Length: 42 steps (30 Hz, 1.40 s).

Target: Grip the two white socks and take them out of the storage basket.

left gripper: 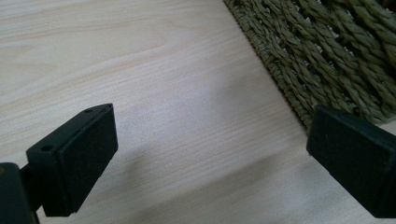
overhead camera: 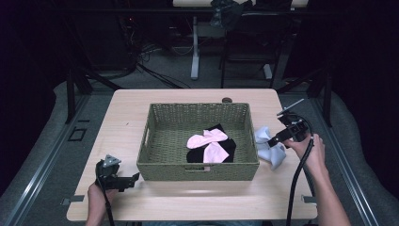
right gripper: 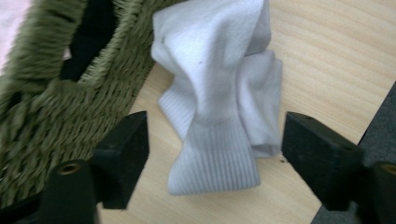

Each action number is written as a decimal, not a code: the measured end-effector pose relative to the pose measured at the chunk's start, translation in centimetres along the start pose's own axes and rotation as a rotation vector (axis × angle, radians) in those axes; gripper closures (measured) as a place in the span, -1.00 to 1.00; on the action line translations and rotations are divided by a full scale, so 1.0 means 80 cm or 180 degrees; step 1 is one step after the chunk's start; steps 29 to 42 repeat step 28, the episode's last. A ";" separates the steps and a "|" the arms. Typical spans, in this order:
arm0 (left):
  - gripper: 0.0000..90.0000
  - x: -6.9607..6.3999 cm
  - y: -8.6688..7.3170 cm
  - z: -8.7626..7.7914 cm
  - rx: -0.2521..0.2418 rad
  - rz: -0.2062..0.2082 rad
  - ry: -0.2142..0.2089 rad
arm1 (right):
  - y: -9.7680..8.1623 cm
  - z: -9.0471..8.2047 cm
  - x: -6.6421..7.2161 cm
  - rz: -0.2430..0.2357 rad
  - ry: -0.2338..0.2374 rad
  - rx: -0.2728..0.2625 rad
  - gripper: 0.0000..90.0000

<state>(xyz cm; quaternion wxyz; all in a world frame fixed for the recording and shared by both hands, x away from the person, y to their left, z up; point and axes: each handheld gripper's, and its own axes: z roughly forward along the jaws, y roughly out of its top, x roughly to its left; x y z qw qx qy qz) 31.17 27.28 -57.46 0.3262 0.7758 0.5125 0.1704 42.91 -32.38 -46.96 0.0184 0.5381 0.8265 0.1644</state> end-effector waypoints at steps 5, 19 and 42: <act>-0.96 0.001 0.000 0.000 0.0005 -0.0008 -0.0012 | -0.014 -0.007 0.005 -0.0001 -0.0014 -0.0093 -0.66; -0.96 0.001 0.000 0.001 0.0018 0.0003 -0.0007 | -0.079 -0.014 0.032 -0.0169 -0.0123 -0.0303 -0.71; -0.96 0.001 0.001 0.002 0.0018 0.0007 -0.0005 | -0.112 0.004 0.028 -0.0080 -0.0111 -0.0300 -0.79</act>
